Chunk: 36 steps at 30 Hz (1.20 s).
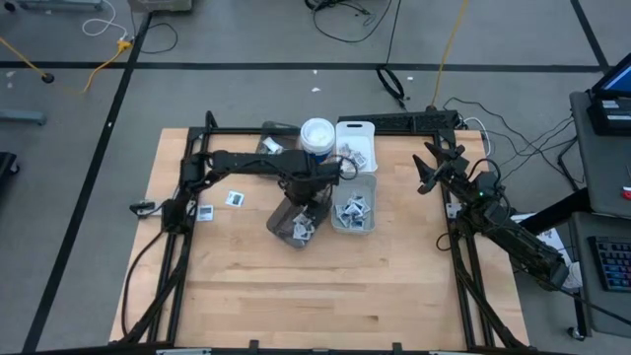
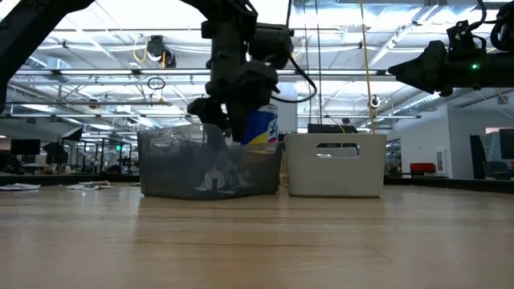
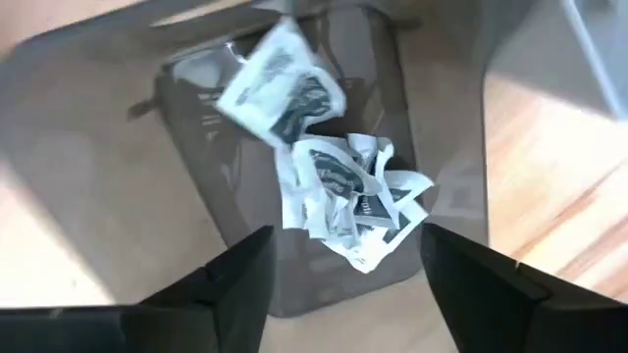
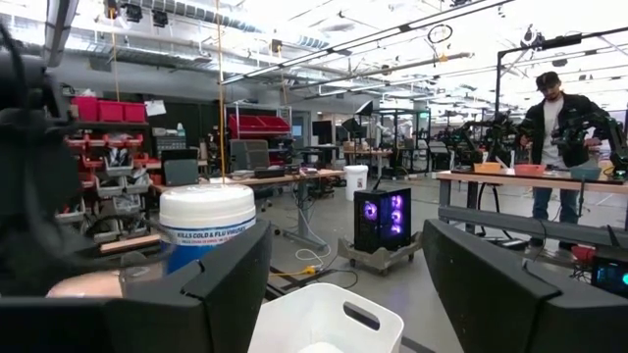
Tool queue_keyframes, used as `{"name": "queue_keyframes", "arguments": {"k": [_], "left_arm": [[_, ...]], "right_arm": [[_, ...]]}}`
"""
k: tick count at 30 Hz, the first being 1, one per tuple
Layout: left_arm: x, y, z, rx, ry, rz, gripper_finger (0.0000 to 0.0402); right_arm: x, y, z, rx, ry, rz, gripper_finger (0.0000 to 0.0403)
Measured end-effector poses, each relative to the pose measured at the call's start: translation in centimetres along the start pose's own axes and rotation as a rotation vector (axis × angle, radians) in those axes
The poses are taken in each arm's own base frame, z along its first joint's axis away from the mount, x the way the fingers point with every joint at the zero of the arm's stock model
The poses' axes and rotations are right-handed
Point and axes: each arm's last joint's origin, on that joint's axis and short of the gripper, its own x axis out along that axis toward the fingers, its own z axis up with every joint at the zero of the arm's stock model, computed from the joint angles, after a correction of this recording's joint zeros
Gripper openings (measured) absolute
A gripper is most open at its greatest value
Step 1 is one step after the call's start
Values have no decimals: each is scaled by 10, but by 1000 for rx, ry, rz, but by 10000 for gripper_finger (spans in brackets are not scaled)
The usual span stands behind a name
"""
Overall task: Pick & Place First Aid Supplies
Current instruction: Put the towelette pack into the bottom black bin
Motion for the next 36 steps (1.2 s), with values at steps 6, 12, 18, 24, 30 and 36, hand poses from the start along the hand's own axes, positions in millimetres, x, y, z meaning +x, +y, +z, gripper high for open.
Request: {"name": "queue_keyframes", "arguments": {"k": [6,12,18,24,30,36], "left_arm": [[-18,19,-1,-283,18,13,277],[-29,33,-6,-362,22,58,272],[-36,45,-21,-368,0,41,259],[-36,55,-43,-336,-25,22,255],[-35,79,-74,-355,-55,3,255],[-31,111,-108,-403,-51,7,255]], "right_arm": [[0,0,0,0,0,0,263],[0,0,0,0,0,0,263],[0,0,0,0,2,0,263],[0,0,0,0,0,0,263],[0,0,0,0,0,0,263],[0,0,0,0,0,0,263]]}}
